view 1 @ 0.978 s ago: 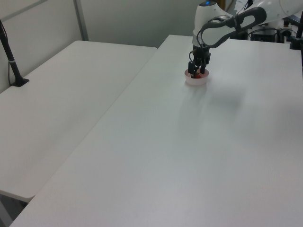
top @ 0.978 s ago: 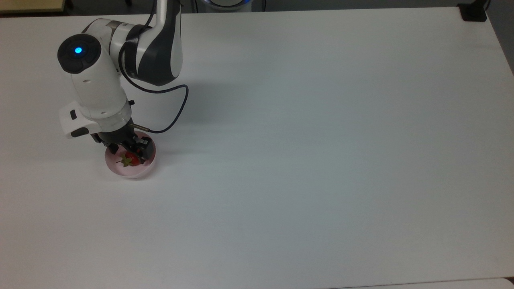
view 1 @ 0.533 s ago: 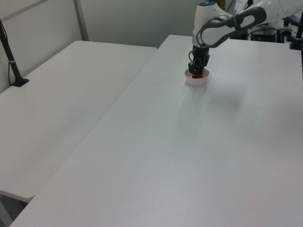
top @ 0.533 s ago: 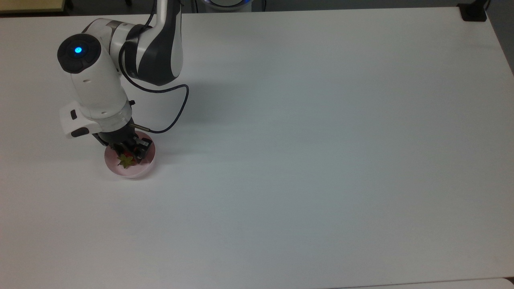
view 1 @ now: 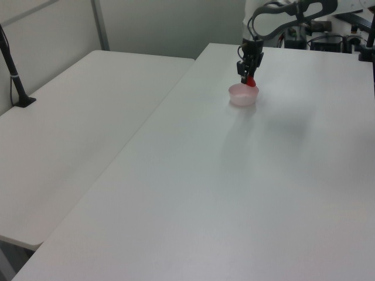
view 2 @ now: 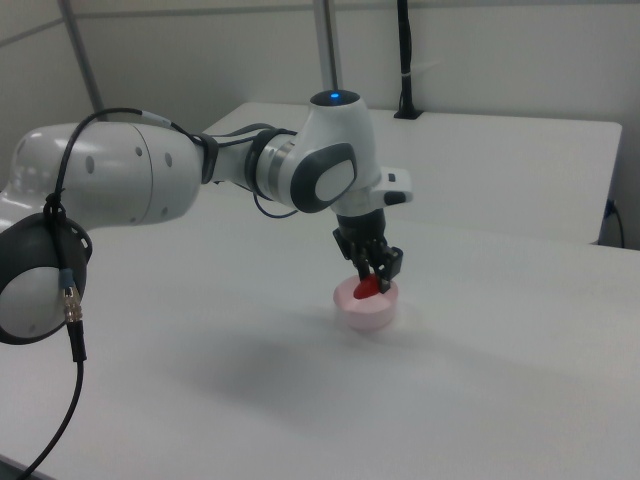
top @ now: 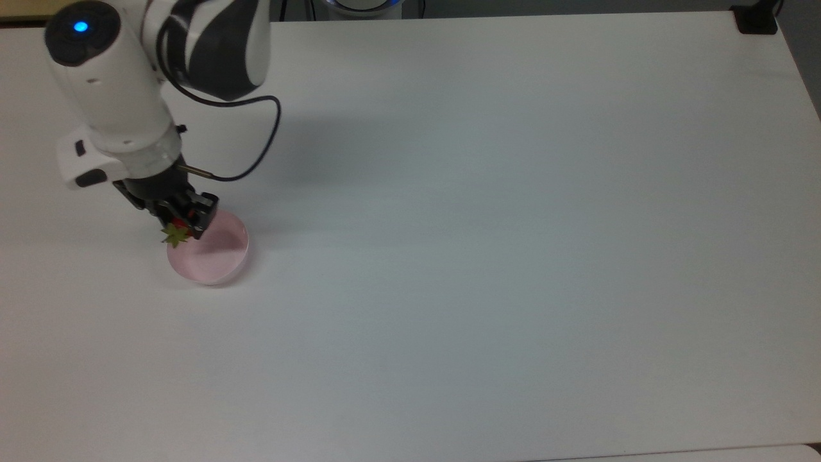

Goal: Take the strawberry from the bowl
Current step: 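Lift the strawberry out of the bowl and carry it beside the bowl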

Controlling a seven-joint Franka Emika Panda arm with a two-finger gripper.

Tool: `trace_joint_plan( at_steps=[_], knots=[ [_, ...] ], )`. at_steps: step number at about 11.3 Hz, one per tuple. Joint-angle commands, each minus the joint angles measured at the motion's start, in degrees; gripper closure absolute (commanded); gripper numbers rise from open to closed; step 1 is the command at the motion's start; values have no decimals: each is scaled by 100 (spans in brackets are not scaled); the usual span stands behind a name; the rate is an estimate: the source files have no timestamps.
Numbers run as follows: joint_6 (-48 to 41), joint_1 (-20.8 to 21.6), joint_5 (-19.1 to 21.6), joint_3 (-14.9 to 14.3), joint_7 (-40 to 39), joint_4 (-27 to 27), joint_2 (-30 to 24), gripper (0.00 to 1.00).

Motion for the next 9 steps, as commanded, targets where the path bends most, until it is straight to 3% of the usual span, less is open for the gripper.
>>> trace_joint_plan(
  at_steps=[1,5,7,9],
  knots=[
    [-168,-431,59,-118,-1362,22,-51,58],
    [365,-837,-90,-345,-3088,-22,142,57],
    [910,-837,-397,-557,-3292,-48,414,57],
    [1141,-968,-592,-566,-3284,-48,564,53]
  ],
)
